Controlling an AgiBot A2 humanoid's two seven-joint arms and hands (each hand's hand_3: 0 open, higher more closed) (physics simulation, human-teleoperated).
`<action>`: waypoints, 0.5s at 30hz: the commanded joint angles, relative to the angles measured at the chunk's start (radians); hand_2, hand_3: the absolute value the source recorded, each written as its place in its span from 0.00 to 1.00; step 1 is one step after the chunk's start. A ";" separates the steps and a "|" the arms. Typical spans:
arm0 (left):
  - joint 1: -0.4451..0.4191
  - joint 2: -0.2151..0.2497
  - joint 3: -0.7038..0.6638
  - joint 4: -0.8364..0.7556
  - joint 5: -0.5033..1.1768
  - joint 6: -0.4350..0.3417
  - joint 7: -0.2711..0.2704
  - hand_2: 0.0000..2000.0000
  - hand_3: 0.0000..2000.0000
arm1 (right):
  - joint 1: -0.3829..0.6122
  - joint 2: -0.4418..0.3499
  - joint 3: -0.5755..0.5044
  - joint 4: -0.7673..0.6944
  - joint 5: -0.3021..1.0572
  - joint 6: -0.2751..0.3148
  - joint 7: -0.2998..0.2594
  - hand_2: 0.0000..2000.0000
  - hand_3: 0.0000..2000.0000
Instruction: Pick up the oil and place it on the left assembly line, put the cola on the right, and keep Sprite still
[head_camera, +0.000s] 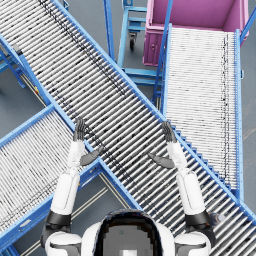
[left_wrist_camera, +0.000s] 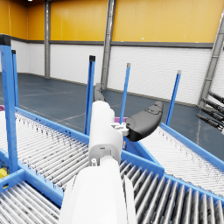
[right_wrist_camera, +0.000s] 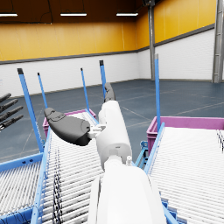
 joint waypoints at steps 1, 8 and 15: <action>0.000 0.000 0.000 0.000 0.000 0.000 0.000 0.00 0.00 | 0.000 0.000 0.000 0.000 0.000 0.000 0.000 0.00 0.00; 0.000 0.000 0.000 0.000 0.000 0.000 0.000 0.00 0.00 | 0.000 0.000 0.000 0.000 0.000 0.000 0.000 0.00 0.00; 0.000 0.000 0.000 0.000 0.000 0.000 0.000 0.00 0.00 | 0.000 0.000 0.000 0.000 0.000 0.000 0.000 0.00 0.00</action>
